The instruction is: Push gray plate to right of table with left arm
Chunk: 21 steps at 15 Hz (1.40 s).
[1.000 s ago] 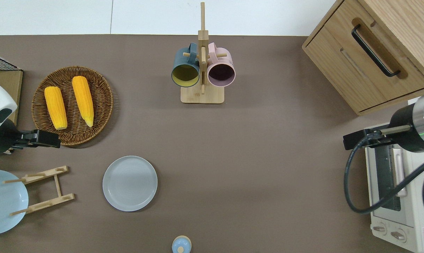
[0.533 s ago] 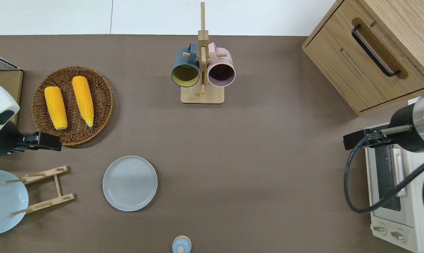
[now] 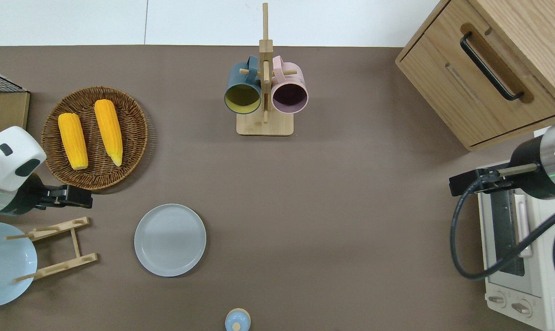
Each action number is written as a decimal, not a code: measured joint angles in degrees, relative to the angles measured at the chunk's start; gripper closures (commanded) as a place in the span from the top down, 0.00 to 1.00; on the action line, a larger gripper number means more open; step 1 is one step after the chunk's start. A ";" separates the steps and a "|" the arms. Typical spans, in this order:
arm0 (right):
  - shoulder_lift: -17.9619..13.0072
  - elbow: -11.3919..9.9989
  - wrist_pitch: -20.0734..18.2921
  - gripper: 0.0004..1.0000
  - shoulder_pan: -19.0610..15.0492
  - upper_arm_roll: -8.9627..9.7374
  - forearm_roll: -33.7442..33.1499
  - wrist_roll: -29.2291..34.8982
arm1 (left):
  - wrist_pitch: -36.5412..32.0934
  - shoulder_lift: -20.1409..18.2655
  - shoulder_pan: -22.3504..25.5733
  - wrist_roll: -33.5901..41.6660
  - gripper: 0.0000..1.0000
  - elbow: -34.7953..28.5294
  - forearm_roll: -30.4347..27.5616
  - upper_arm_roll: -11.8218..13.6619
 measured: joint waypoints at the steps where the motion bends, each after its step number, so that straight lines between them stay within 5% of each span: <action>1: 0.00 0.00 0.00 0.98 0.00 0.00 0.00 0.00 | 2.83 -1.18 -0.02 0.00 0.99 -3.47 0.00 -0.14; 9: 0.00 0.00 0.00 0.98 0.00 0.00 0.00 0.00 | 23.83 -6.51 -0.21 0.00 0.99 -27.05 -0.02 -1.28; 15: 0.00 0.00 0.00 0.98 0.00 0.00 0.00 0.00 | 34.40 -6.41 -1.56 -0.01 0.99 -35.39 -3.70 -1.38; 21: 0.00 0.00 0.00 0.98 0.00 0.00 0.00 0.00 | 37.71 -5.63 -3.16 -0.18 0.99 -38.15 -3.96 -1.42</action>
